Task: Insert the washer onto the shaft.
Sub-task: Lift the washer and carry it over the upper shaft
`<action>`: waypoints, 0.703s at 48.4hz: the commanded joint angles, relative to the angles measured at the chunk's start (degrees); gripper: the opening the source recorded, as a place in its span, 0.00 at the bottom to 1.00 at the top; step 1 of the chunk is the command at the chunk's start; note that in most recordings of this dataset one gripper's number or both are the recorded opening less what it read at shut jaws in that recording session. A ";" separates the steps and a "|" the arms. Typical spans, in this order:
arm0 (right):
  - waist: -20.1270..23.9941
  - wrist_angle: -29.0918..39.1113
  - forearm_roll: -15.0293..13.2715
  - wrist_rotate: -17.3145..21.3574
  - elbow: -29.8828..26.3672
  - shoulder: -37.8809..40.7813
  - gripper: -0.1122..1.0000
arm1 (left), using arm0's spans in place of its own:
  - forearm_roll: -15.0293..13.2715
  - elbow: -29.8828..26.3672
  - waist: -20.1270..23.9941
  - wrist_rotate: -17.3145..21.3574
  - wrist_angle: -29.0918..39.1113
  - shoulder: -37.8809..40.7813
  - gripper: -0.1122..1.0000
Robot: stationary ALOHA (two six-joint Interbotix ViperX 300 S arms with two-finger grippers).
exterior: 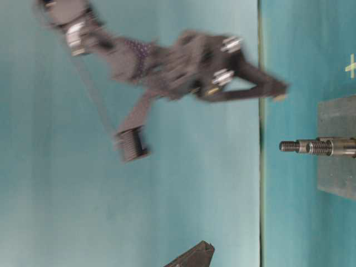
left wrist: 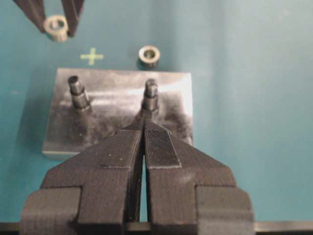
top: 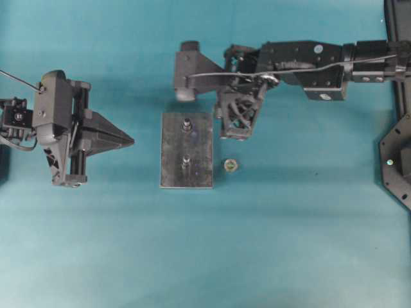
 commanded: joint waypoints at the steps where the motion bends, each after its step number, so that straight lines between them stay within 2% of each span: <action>1: 1.85 1.41 0.00 0.26 -3.78 -1.67 0.41 | 0.18 -1.05 -0.18 -0.09 -0.53 -0.18 0.10; 14: 3.25 1.76 0.00 0.00 -9.05 1.49 0.41 | 0.18 -0.97 -0.09 0.00 -0.53 -0.09 0.10; 34: 3.78 2.37 0.00 -0.26 -13.36 6.15 0.41 | 0.18 -0.97 -0.18 0.00 -0.53 -0.09 0.10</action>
